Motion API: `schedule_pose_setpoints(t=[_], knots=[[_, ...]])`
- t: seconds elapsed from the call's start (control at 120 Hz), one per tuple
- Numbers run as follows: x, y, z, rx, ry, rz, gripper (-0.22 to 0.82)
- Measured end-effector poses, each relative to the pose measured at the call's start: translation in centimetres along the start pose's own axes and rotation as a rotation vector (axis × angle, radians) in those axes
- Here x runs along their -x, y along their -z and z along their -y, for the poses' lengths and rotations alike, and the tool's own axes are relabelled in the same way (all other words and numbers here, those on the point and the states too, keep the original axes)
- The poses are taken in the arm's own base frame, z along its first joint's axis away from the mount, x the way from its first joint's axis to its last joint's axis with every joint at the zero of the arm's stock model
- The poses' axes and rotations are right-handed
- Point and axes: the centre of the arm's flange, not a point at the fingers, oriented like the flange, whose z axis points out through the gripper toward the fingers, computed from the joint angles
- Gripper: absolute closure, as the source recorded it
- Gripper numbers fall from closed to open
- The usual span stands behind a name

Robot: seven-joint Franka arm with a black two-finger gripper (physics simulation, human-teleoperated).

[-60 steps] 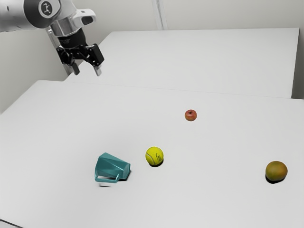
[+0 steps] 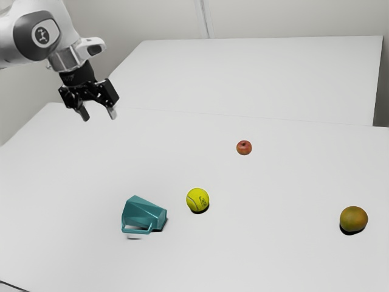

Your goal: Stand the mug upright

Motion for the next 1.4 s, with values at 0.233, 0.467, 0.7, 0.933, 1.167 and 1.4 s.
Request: schedule_pose_setpoints(t=[0.233, 0.467, 0.7, 0.933, 1.167, 1.4], knots=[[0.4, -7.8, 6.5, 0.243, 0.132, 0.010, 0.02], [1.2, -13.4, 7.7, 0.433, 0.165, -0.048, 0.02], [3.6, -18.8, 9.3, 0.577, 0.205, -0.098, 0.02], [5.5, -23.2, 9.6, 0.673, 0.190, -0.142, 0.02], [7.3, -25.8, 9.8, 0.706, 0.127, -0.171, 0.02], [7.7, -26.8, 9.3, 0.731, 0.055, -0.143, 0.02]])
